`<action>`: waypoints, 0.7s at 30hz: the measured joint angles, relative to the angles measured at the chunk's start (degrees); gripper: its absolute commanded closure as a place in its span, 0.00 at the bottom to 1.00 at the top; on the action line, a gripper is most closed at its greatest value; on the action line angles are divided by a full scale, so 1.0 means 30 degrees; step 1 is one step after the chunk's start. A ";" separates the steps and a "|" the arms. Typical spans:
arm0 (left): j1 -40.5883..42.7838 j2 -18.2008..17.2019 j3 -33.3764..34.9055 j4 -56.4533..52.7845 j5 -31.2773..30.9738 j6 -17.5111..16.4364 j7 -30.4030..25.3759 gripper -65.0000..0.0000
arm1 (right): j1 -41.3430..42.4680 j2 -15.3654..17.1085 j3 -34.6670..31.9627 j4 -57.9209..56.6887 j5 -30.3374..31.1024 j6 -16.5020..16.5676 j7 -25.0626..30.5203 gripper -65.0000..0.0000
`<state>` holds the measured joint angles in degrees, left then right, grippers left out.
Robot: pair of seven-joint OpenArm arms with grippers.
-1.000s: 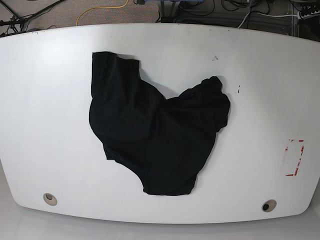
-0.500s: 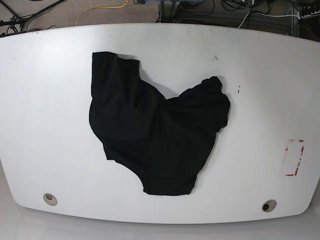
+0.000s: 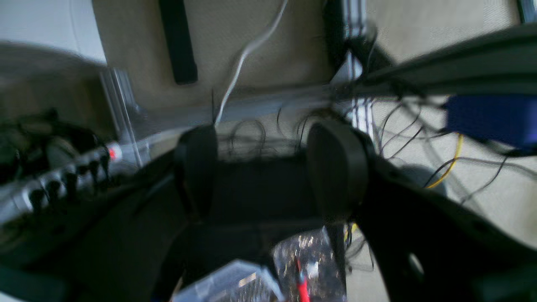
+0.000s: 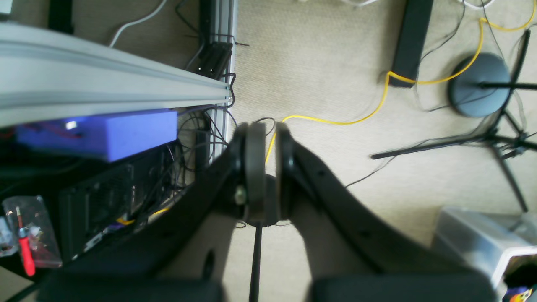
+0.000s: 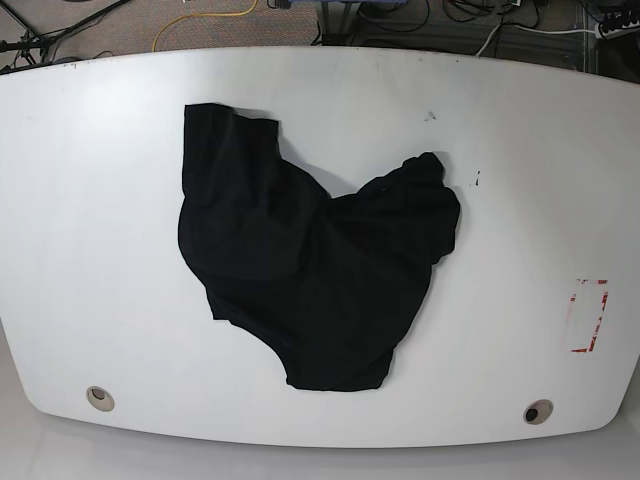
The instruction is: Fold the T-shirt properly
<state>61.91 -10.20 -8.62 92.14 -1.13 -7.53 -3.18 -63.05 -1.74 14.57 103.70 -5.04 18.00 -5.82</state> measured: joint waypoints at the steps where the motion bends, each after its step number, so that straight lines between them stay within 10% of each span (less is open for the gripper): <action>1: 0.0160 0.0000 -0.0087 0.0335 0.0000 0.0007 0.0058 0.47 | -0.0197 0.0015 0.0022 0.0350 0.0124 -0.0015 -0.0073 0.94; 21: 0.2353 0.0299 -0.1785 0.5741 -0.2215 -0.0211 0.0707 0.46 | -0.2623 0.0000 0.0131 0.3599 0.0969 -0.0007 0.0940 0.94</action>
<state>68.97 -9.30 -13.98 109.36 -7.77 -8.16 -1.06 -70.91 -1.74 14.96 114.50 -2.13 17.98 -3.01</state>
